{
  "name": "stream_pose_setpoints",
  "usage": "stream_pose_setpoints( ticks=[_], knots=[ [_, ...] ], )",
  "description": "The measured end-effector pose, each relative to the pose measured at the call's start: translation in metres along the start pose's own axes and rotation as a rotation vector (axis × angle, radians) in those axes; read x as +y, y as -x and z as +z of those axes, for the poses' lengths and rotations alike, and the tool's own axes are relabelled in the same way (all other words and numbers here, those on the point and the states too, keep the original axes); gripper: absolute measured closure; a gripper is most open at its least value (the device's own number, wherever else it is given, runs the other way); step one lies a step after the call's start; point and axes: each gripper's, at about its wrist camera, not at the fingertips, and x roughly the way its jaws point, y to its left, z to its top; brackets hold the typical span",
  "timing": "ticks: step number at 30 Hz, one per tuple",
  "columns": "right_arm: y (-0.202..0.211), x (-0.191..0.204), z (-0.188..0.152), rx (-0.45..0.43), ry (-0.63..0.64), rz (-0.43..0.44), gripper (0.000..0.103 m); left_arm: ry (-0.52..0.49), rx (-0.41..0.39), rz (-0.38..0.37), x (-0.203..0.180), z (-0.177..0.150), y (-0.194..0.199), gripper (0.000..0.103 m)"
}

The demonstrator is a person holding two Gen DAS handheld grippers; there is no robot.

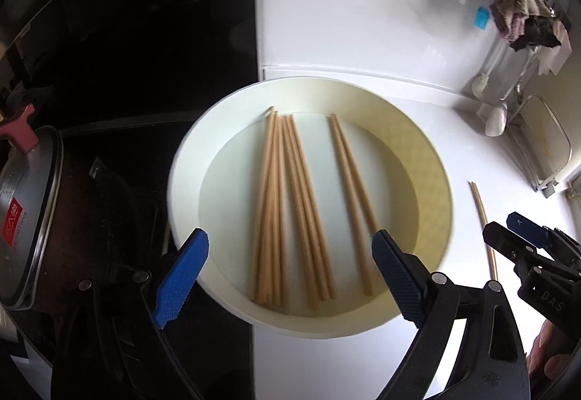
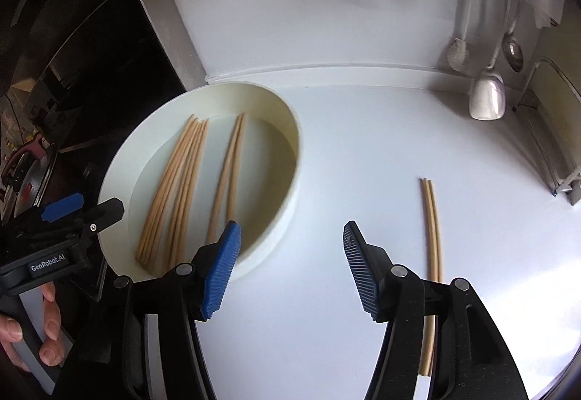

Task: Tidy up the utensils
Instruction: 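Move both open tools back to the last two chopsticks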

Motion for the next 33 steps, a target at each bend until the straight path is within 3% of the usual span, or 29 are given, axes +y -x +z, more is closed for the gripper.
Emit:
stream_pose_setpoints(
  ticks=[7,15,24,33],
  knots=[
    [0.012,-0.063,-0.025,-0.01,-0.048,-0.12,0.046,-0.033,-0.007,-0.063,-0.05,-0.014,0.006,0.013],
    [0.004,-0.126,-0.059,0.026,-0.115,-0.149,0.046,-0.058,-0.013,-0.097,-0.105,-0.029,0.004,0.013],
    [-0.026,-0.151,-0.073,0.04,-0.072,-0.155,0.046,-0.062,0.008,-0.084,-0.145,-0.05,-0.011,0.013],
    [-0.043,-0.155,-0.077,0.04,-0.041,-0.132,0.046,-0.05,0.032,-0.054,-0.153,-0.064,-0.019,0.013]
  ],
)
